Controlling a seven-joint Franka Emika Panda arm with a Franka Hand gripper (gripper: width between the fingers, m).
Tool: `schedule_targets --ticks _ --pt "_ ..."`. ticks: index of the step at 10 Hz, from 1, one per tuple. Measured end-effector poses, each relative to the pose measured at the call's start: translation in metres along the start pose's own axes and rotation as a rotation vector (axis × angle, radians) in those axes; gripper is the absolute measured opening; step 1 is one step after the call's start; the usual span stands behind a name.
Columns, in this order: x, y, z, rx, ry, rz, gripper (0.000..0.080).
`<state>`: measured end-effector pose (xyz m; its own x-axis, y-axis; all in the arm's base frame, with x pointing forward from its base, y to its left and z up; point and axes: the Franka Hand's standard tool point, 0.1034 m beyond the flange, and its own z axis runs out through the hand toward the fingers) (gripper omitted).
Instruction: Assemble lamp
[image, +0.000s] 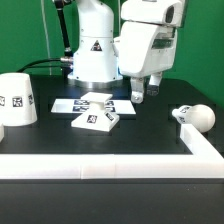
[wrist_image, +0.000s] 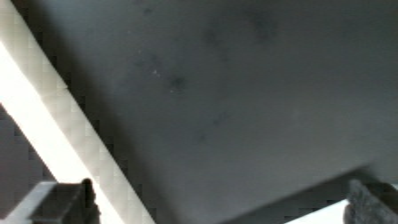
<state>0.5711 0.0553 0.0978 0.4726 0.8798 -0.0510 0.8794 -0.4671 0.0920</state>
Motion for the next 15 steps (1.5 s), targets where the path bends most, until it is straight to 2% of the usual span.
schedule_targets --ticks 5,8,9,12,15 --pt "-0.002 0.0 0.001 0.001 0.0 0.003 0.0699" --pt "-0.049 -0.02 0.012 -0.017 0.023 0.105 0.0699" --pt "-0.058 -0.025 0.015 -0.012 0.02 0.143 0.0699" --pt "-0.054 -0.027 0.015 0.003 0.031 0.35 0.0699" --pt "-0.053 -0.031 0.015 0.029 0.042 0.617 0.0699"
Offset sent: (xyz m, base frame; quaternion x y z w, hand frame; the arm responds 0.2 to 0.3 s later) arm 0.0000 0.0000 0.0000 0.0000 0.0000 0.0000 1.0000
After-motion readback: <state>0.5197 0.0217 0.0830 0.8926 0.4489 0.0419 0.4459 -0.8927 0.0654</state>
